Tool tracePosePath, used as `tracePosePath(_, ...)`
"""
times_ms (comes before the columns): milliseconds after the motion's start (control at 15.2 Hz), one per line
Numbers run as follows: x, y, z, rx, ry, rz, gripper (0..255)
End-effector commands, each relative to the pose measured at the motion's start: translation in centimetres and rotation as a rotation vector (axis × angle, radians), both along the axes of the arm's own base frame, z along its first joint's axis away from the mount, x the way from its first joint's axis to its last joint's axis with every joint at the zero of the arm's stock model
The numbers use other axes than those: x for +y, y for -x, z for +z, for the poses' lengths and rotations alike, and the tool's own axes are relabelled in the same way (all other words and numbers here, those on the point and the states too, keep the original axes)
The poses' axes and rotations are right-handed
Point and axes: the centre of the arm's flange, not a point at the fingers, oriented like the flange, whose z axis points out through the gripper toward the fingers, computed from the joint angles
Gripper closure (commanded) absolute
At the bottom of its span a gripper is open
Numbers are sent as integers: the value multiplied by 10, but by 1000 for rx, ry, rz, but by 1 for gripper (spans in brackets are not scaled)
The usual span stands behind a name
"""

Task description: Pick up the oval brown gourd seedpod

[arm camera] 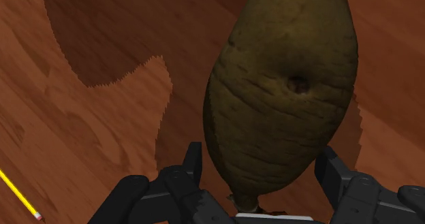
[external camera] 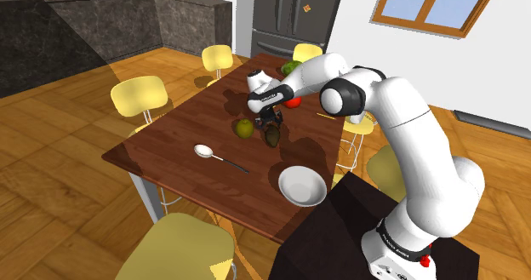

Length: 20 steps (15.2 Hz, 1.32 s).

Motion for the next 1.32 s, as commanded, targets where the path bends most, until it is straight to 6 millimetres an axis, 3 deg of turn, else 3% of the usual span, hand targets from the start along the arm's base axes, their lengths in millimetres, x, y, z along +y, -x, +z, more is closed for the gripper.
tracePosePath(0,0,0,-1,0,0,0,255)
tracePosePath(528,0,1,-1,0,0,0,255)
tracePosePath(1254,0,1,57,0,0,0,255)
